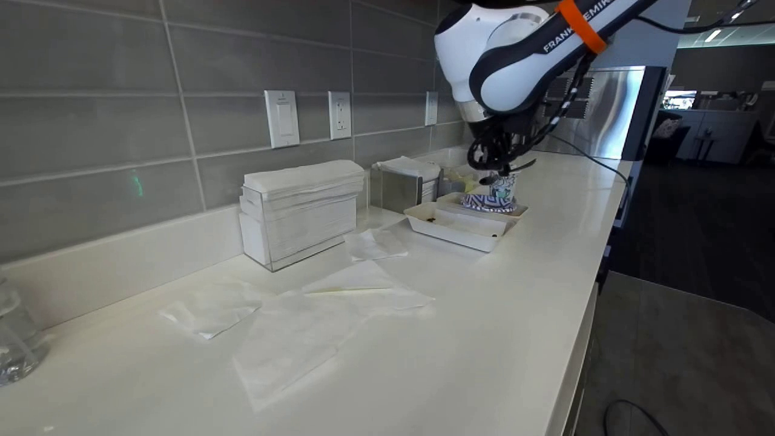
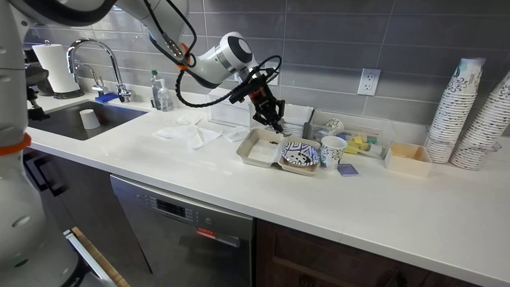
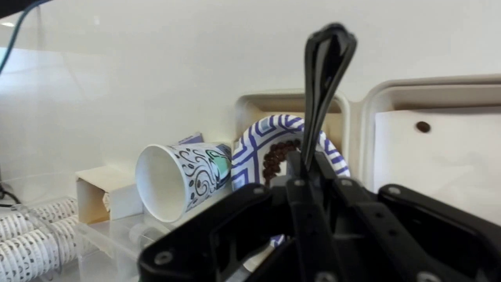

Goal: Pick up this phone get some of the objects from the disposable plate and put them in the bowl

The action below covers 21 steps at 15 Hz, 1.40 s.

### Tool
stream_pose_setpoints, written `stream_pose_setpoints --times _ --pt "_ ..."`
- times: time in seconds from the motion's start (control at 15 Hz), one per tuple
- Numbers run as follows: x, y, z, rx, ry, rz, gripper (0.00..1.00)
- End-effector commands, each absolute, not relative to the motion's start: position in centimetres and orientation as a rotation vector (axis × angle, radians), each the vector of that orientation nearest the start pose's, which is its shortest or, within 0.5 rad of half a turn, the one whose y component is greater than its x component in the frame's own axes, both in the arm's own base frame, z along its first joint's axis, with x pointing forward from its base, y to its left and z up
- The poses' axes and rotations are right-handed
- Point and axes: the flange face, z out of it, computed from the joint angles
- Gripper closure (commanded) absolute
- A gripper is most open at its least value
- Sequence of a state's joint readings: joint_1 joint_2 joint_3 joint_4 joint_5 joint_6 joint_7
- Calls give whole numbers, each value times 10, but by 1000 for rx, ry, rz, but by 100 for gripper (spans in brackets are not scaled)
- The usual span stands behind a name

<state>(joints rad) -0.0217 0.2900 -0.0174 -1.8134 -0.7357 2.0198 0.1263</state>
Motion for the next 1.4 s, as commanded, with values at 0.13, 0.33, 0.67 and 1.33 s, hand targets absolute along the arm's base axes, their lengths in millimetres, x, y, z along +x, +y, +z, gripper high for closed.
stream_pose_setpoints --times 0.13,0.33,0.67,1.33 --pt "595 -52 404 2695 454 23 98" --pt "577 -48 406 2763 622 90 98" --pt "592 -48 407 2749 593 78 91" --pt "596 -33 366 2944 771 279 98"
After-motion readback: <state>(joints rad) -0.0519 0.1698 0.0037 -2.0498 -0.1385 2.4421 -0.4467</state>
